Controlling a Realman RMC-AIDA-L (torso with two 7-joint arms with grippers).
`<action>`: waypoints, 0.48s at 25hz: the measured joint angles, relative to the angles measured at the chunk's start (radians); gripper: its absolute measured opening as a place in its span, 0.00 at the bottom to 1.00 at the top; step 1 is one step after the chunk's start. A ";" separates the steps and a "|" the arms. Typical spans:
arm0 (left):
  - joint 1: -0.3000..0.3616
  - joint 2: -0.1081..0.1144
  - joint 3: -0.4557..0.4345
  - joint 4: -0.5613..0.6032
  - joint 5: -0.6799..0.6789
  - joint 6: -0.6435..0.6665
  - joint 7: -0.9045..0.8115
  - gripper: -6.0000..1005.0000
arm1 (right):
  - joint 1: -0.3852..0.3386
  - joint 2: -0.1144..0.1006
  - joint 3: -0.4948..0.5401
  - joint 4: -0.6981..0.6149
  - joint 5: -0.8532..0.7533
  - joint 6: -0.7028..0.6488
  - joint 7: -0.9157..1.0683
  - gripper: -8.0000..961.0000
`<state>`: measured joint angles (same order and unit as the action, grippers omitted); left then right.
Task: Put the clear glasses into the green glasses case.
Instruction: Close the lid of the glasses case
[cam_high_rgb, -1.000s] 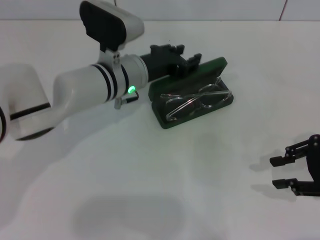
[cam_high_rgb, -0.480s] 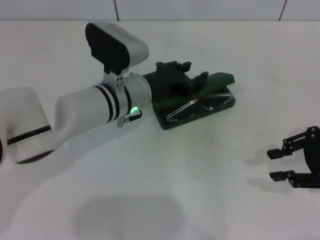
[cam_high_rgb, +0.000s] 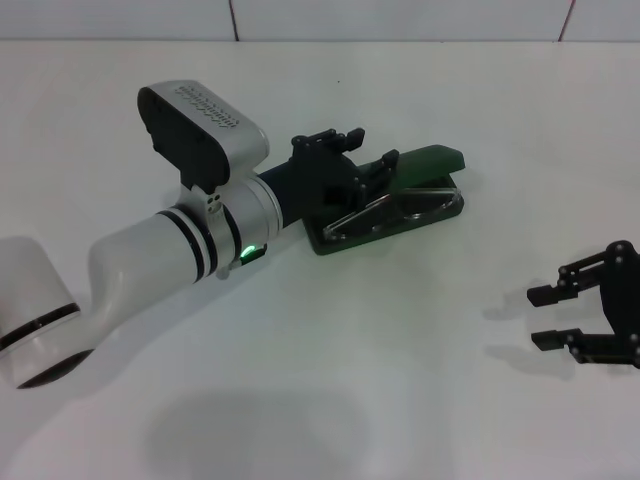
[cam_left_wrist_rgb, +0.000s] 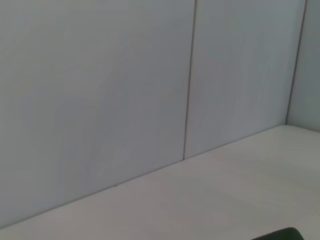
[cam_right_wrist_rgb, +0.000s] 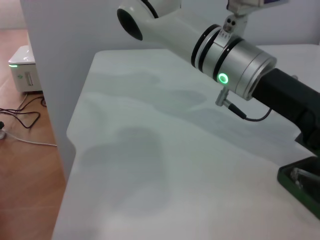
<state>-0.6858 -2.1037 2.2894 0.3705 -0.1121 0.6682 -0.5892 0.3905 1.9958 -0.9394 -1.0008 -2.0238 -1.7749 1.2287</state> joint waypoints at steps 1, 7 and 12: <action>0.001 0.000 0.001 0.000 0.000 0.002 0.000 0.53 | 0.001 0.002 0.000 -0.003 0.000 0.000 0.001 0.48; 0.003 -0.001 0.010 0.001 0.008 0.008 0.016 0.53 | 0.002 0.005 0.002 -0.010 0.001 0.000 0.003 0.49; 0.007 -0.001 0.026 -0.008 0.010 0.011 0.068 0.53 | 0.004 0.006 0.003 -0.010 0.003 0.000 0.010 0.50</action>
<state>-0.6787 -2.1048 2.3159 0.3625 -0.1025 0.6787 -0.5211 0.3940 2.0017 -0.9362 -1.0109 -2.0207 -1.7747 1.2383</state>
